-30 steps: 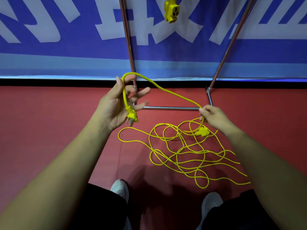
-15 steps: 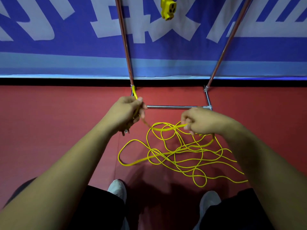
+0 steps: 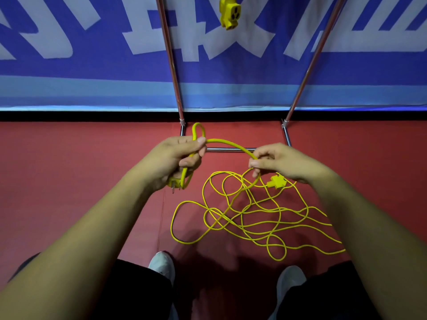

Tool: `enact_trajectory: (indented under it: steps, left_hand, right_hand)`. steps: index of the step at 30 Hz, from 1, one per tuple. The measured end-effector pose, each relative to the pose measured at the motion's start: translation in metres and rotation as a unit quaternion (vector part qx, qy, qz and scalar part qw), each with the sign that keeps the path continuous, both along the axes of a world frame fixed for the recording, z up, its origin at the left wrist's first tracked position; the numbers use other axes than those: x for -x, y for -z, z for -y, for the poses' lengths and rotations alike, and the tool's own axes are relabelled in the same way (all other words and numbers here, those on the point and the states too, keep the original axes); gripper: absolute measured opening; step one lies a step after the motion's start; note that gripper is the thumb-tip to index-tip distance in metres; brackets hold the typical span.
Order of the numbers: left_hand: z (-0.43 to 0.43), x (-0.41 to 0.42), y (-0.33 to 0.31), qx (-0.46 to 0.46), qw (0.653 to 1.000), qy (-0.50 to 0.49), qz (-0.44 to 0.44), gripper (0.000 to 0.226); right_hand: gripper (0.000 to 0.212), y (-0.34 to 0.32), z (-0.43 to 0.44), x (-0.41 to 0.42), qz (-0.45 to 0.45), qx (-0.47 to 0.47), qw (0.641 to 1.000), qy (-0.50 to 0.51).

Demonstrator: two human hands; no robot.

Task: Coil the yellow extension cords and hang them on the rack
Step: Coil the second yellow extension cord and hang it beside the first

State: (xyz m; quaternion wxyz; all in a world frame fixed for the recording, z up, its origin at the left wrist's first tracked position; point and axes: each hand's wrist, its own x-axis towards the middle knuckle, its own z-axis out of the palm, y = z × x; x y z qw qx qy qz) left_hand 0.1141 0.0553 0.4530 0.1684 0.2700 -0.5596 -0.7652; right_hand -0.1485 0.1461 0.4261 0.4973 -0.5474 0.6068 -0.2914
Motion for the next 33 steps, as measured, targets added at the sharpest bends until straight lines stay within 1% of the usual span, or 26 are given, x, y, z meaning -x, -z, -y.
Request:
enact_trajectory:
  steps: [1, 3, 4, 5, 6, 7, 10, 12, 15, 17, 18, 20, 21, 23, 24, 25, 26, 27, 29, 30, 31, 33]
  left_hand:
    - [0.002, -0.003, 0.000, 0.011, 0.999, 0.011, 0.033, 0.031]
    - [0.004, -0.007, 0.001, 0.070, 0.989, 0.031, 0.124, 0.039]
    - [0.006, -0.009, 0.002, 0.100, 0.981, 0.036, 0.163, 0.041]
    - [0.007, -0.010, 0.003, 0.121, 0.972, 0.030, 0.197, 0.040]
    - [0.009, -0.011, 0.005, 0.130, 0.966, 0.013, 0.221, 0.038]
    - [0.010, -0.011, 0.007, 0.130, 0.965, -0.006, 0.228, 0.036]
    - [0.007, -0.006, 0.012, 0.106, 0.971, -0.035, 0.213, 0.036]
    - [-0.003, 0.000, 0.014, 0.076, 0.980, -0.018, 0.185, 0.035]
    - [-0.020, 0.009, 0.011, -0.024, 0.994, 0.020, 0.106, 0.029]
    - [-0.023, 0.012, 0.004, -0.054, 0.996, 0.028, 0.061, 0.024]
    - [-0.023, 0.012, 0.001, -0.076, 0.996, 0.030, 0.025, 0.023]
    - [-0.015, 0.009, -0.002, -0.164, 0.984, 0.039, -0.051, 0.030]
    - [-0.011, 0.007, -0.004, -0.196, 0.977, 0.039, -0.076, 0.032]
    - [-0.004, 0.001, -0.005, -0.225, 0.969, 0.032, -0.098, 0.034]
    - [-0.001, -0.001, -0.006, -0.228, 0.968, 0.026, -0.098, 0.034]
    - [0.001, -0.003, -0.006, -0.216, 0.972, 0.020, -0.084, 0.034]
    - [0.003, -0.005, -0.006, -0.187, 0.981, 0.015, -0.053, 0.035]
    - [0.003, -0.006, -0.007, -0.149, 0.989, 0.011, -0.006, 0.035]
    - [0.003, -0.008, -0.007, -0.086, 0.993, 0.005, 0.087, 0.039]
    - [0.002, -0.009, -0.007, -0.075, 0.990, 0.003, 0.116, 0.041]
    - [0.002, -0.010, -0.007, -0.079, 0.988, 0.003, 0.130, 0.042]
    - [0.001, -0.010, -0.007, -0.107, 0.986, 0.012, 0.127, 0.044]
  right_hand:
    - [0.002, 0.004, 0.001, 0.002, 0.039, 0.005, 0.998, 0.040]
    - [0.008, 0.002, 0.006, 0.003, 0.110, 0.033, 0.986, 0.122]
    - [0.010, 0.000, 0.009, 0.003, 0.127, 0.045, 0.980, 0.146]
    - [0.012, -0.003, 0.012, 0.002, 0.120, 0.056, 0.979, 0.154]
    - [0.013, -0.006, 0.012, 0.001, 0.093, 0.065, 0.983, 0.145]
    - [0.013, -0.011, 0.011, -0.003, 0.054, 0.071, 0.989, 0.121]
    - [0.008, -0.027, 0.004, -0.024, -0.042, 0.071, 0.997, 0.010]
    - [0.006, -0.036, 0.003, -0.043, -0.049, 0.095, 0.994, -0.016]
    - [0.007, -0.042, 0.007, -0.061, -0.002, 0.150, 0.988, 0.037]
    - [0.004, -0.042, 0.010, -0.063, 0.021, 0.171, 0.981, 0.090]
    - [0.006, -0.041, 0.012, -0.059, 0.024, 0.176, 0.978, 0.113]
    - [0.017, -0.033, 0.013, -0.044, 0.009, 0.159, 0.979, 0.125]
    - [0.020, -0.027, 0.012, -0.033, -0.014, 0.137, 0.985, 0.102]
    - [0.015, -0.008, 0.009, -0.011, -0.085, 0.058, 0.995, 0.003]
    - [0.011, 0.004, 0.006, -0.001, -0.111, 0.015, 0.993, -0.041]
    - [0.006, 0.014, 0.004, 0.006, -0.108, -0.019, 0.992, -0.057]
    - [0.003, 0.020, 0.002, 0.011, -0.073, -0.039, 0.996, -0.038]
    - [0.003, 0.025, 0.002, 0.013, -0.021, -0.042, 0.999, 0.002]
    - [0.010, 0.026, 0.006, 0.012, 0.069, -0.003, 0.993, 0.093]
    - [0.011, 0.022, 0.009, 0.009, 0.089, 0.019, 0.988, 0.127]
    - [0.010, 0.018, 0.012, 0.007, 0.099, 0.037, 0.984, 0.144]
    - [0.009, 0.007, 0.014, -0.002, 0.084, 0.061, 0.986, 0.133]
